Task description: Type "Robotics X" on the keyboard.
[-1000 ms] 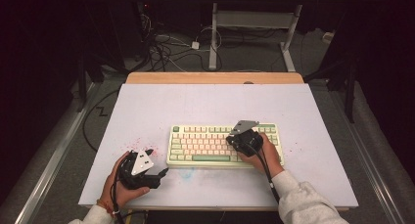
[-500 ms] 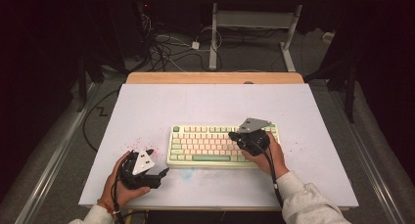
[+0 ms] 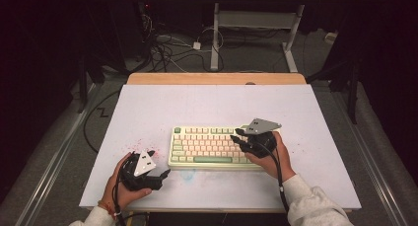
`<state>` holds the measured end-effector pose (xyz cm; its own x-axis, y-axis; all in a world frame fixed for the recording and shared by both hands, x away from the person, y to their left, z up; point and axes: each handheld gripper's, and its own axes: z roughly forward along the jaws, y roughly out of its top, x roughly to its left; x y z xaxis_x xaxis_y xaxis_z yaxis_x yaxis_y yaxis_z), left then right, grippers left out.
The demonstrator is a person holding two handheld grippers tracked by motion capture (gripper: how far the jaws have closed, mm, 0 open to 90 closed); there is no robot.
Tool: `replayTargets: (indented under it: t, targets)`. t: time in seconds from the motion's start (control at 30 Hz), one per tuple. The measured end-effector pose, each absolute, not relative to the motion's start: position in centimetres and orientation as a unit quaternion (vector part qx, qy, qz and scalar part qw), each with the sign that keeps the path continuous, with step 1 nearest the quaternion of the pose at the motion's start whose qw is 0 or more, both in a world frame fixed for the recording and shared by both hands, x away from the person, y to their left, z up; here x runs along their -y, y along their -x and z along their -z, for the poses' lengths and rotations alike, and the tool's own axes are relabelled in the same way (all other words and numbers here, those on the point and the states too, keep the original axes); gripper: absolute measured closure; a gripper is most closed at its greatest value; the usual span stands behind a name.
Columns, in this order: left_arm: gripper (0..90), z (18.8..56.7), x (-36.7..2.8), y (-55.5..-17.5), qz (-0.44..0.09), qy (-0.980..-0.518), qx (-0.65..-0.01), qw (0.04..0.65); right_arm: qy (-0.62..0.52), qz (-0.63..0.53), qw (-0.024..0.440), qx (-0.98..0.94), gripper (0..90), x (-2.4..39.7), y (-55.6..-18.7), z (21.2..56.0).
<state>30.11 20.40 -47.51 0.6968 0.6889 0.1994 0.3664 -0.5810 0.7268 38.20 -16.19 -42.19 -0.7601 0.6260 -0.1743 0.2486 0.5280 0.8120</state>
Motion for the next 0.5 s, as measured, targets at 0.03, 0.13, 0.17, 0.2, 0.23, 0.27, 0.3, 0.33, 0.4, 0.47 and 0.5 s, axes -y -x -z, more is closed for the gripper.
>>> replayTargets:
  t: [0.03,0.13,0.17,0.2,0.23,0.27,0.3,0.33,0.4,0.47,0.5]
  targets:
    - [18.5,47.5,-20.4,-30.1,-0.238,-0.857,-0.308,0.338,-0.258,-0.412,0.231,-0.843,64.8,16.3,-38.2,42.1]
    - [18.5,47.5,-20.4,-30.1,-0.237,-0.857,-0.307,0.339,-0.259,-0.415,0.233,-0.841,57.9,16.4,-37.9,42.0]
    - [18.5,47.5,-20.4,-30.1,-0.238,-0.857,-0.307,0.339,-0.258,-0.416,0.234,-0.84,55.5,16.4,-37.9,42.0]
    - [18.5,47.5,-20.4,-30.1,-0.237,-0.857,-0.307,0.339,-0.257,-0.418,0.237,-0.838,53.3,16.5,-37.8,41.9]
    - [18.5,47.5,-20.4,-30.2,-0.241,-0.858,-0.303,0.338,-0.26,-0.419,0.242,-0.836,49.7,16.5,-37.7,41.8]
    - [18.5,47.5,-20.4,-30.2,-0.242,-0.858,-0.303,0.338,-0.26,-0.419,0.246,-0.834,47.3,16.6,-37.6,41.8]
    - [18.5,47.5,-20.3,-30.2,-0.241,-0.858,-0.303,0.338,-0.262,-0.42,0.248,-0.832,45.4,16.6,-37.5,41.7]
    - [18.5,47.5,-20.3,-30.2,-0.241,-0.858,-0.303,0.338,-0.263,-0.422,0.25,-0.831,43.3,16.7,-37.5,41.7]
    - [18.5,47.5,-20.3,-30.1,-0.236,-0.858,-0.307,0.338,-0.265,-0.423,0.254,-0.829,38.7,16.8,-37.3,41.6]
    - [18.5,47.5,-20.3,-30.1,-0.236,-0.858,-0.307,0.337,-0.265,-0.423,0.262,-0.826,34.5,16.9,-37.1,41.5]
    - [18.5,47.5,-20.3,-30.1,-0.237,-0.858,-0.308,0.337,-0.266,-0.423,0.266,-0.824,32.9,16.9,-37.0,41.4]
